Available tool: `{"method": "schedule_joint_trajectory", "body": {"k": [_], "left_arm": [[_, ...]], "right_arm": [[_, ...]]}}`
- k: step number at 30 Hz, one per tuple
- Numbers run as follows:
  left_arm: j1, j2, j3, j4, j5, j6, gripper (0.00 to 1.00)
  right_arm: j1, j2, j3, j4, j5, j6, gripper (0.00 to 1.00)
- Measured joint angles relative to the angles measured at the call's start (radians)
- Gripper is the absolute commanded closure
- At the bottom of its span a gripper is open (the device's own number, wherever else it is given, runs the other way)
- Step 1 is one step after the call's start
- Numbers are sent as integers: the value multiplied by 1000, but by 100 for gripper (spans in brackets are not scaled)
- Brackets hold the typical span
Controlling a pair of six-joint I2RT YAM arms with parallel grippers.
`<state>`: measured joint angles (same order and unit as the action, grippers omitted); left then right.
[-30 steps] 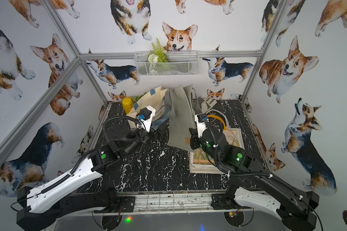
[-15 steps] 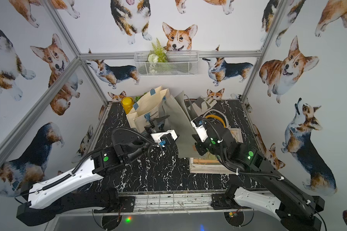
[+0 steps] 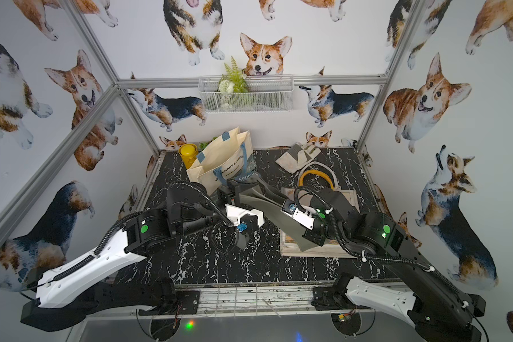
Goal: Put away the canvas bag
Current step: Press the canvas bag.
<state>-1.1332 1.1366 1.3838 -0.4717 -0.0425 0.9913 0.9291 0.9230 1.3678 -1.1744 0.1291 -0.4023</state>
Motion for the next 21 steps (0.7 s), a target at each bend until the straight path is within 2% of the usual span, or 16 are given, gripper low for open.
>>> {"method": "schedule_joint_trajectory", "body": {"k": [6, 8, 10, 12, 14, 18, 19, 21], "left_arm": [[1, 46, 4, -67, 31, -37, 17], [6, 55, -6, -75, 44, -63, 27], [14, 66, -10, -87, 53, -89, 46], [21, 77, -10, -102, 66, -113, 57], [27, 88, -10, -122, 78, -138, 63], [42, 96, -9, -130, 105, -165, 95], [44, 97, -8, -130, 113, -166, 100], [46, 100, -2, -130, 115, -176, 100]], "right_arm": [[0, 14, -13, -18, -10, -71, 100], [0, 7, -29, -17, -10, -83, 100], [0, -3, -45, -16, -10, -92, 100], [0, -13, -58, -14, -10, -95, 100], [0, -24, -69, -11, -14, -95, 100], [0, -42, -78, -11, -17, -94, 100], [0, -47, -81, -10, -18, -91, 100], [0, -57, -89, -6, -20, -89, 100]]}}
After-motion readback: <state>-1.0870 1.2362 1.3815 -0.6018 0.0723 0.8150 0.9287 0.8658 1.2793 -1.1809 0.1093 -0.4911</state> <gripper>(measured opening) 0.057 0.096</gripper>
